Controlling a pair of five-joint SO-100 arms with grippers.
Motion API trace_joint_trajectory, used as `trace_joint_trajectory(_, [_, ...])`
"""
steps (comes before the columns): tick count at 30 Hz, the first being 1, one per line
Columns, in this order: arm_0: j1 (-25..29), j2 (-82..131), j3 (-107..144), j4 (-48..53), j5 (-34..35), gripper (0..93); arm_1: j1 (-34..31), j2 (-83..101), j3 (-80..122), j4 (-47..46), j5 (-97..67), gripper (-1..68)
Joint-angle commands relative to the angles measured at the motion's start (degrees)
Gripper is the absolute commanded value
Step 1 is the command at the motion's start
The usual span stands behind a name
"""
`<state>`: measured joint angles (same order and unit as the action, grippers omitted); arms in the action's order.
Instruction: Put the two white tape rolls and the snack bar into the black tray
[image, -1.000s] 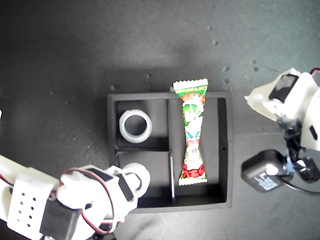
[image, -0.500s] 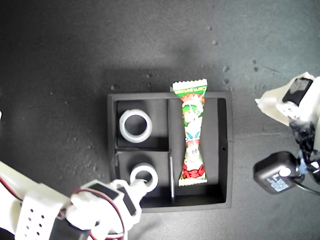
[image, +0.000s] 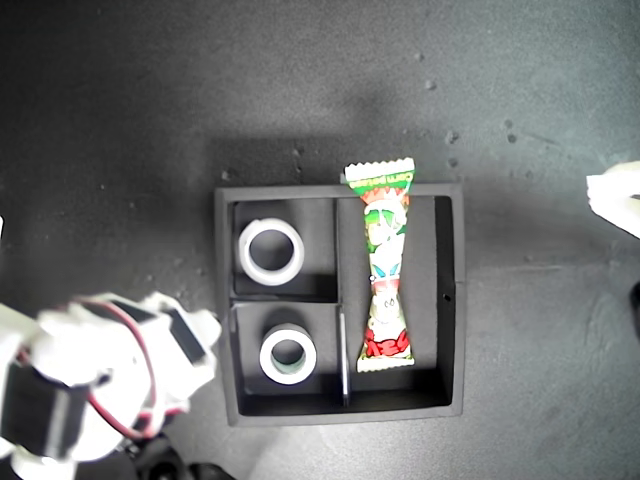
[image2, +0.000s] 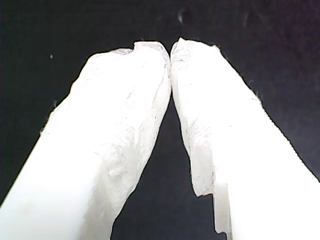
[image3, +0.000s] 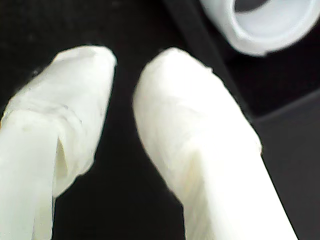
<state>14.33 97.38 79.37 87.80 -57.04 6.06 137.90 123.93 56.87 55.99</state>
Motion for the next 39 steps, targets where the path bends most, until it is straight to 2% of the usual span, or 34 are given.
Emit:
trace_joint_trajectory(1, [-3.52, 17.31, 15.73, -7.56, -1.32, 2.8, 0.7, 14.41, 11.95, -5.1, 3.6, -0.4])
trace_joint_trajectory(9, [-6.24, 40.17, 45.97, -22.41, -4.57, 2.9, 2.55, 34.37, 33.05, -8.26, 9.58, -0.5])
trace_joint_trajectory(16, [-7.03, 58.1, 66.97, -30.23, -7.29, 2.5, 4.04, 45.88, 43.77, -4.31, 12.57, -0.5])
trace_joint_trajectory(24, [-6.94, 80.16, 83.76, -28.92, -10.81, 1.7, 4.83, 46.41, 48.16, -2.81, 13.89, -0.6])
trace_joint_trajectory(34, [-6.06, 89.47, 90.44, -26.46, -12.66, 0.1, 4.57, 48.08, 53.35, -0.88, 15.47, -0.6])
trace_joint_trajectory(39, [-6.42, 96.24, 94.75, -21.45, -13.89, 0.1, 4.92, 48.25, 55.02, 2.9, 17.75, -0.6])
